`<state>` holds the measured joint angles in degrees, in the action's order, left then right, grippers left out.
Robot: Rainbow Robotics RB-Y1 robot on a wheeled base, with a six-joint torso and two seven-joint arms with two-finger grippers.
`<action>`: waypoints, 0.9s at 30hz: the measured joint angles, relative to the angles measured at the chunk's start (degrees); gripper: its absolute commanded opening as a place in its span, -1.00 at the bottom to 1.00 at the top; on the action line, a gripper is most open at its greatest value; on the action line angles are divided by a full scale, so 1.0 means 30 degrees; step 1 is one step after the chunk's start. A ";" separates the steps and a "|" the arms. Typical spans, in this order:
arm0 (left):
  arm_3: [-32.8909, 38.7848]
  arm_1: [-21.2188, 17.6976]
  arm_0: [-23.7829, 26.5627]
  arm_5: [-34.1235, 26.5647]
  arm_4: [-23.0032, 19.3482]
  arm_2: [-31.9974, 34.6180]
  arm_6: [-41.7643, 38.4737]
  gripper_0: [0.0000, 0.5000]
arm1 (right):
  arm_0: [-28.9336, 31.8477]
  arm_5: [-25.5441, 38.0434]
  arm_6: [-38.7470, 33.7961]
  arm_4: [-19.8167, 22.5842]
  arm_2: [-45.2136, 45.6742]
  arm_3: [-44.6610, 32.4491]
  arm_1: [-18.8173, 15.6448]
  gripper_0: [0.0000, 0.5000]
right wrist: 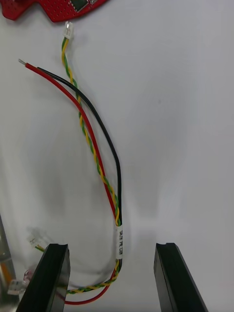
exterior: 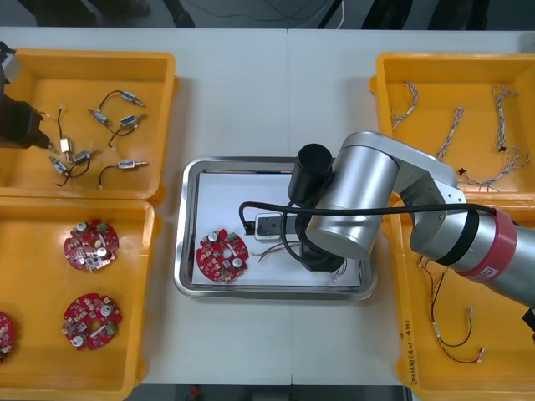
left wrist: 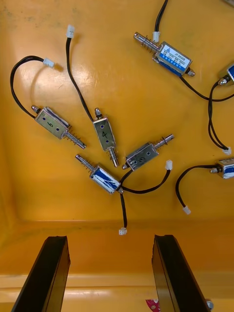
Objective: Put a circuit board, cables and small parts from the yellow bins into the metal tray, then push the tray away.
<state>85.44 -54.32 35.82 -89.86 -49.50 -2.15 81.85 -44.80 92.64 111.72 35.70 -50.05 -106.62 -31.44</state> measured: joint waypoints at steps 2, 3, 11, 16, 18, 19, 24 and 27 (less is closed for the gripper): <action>-0.0110 0.0000 0.0000 0.0261 0.0073 -0.0273 0.0000 1.00 | -0.0001 0.0945 -0.0008 0.0002 0.0399 -0.0609 0.0000 1.00; -0.0219 0.0000 0.0000 0.0417 0.0073 -0.0390 0.0001 1.00 | -0.0002 0.1404 -0.0015 0.0007 0.0658 -0.0898 0.0000 1.00; -0.1071 0.0000 -0.0003 0.1768 0.0187 -0.1284 0.0003 1.00 | -0.0330 0.4191 -0.0446 0.1027 0.3591 -0.2229 0.0007 1.00; -0.1612 0.0002 -0.0004 0.2469 0.0207 -0.1780 0.0004 1.00 | -0.0884 0.5645 -0.0776 0.1973 0.5776 -0.2231 0.0012 1.00; -0.1895 0.0003 -0.0006 0.2695 0.0218 -0.1852 0.0004 1.00 | -0.1043 0.5654 -0.1227 0.2116 0.6757 -0.2231 0.0016 1.00; -0.1998 0.0004 -0.0006 0.2795 0.0243 -0.1876 0.0005 1.00 | -0.1108 0.5656 -0.1701 0.2203 0.7280 -0.2232 0.0018 1.00; -0.2184 0.0005 -0.0008 0.3197 0.0598 -0.2006 0.0005 1.00 | -0.1308 0.5675 -0.4122 0.2378 0.9642 -0.2232 0.0026 1.00; -0.2482 0.0022 -0.0008 0.3609 0.0603 -0.2102 0.0006 1.00 | -0.1370 0.5696 -0.4233 0.1908 1.0695 -0.2232 0.0029 1.00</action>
<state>78.00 -54.26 35.80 -79.03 -47.69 -8.45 81.87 -48.91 109.73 99.02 41.42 -17.96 -113.32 -31.36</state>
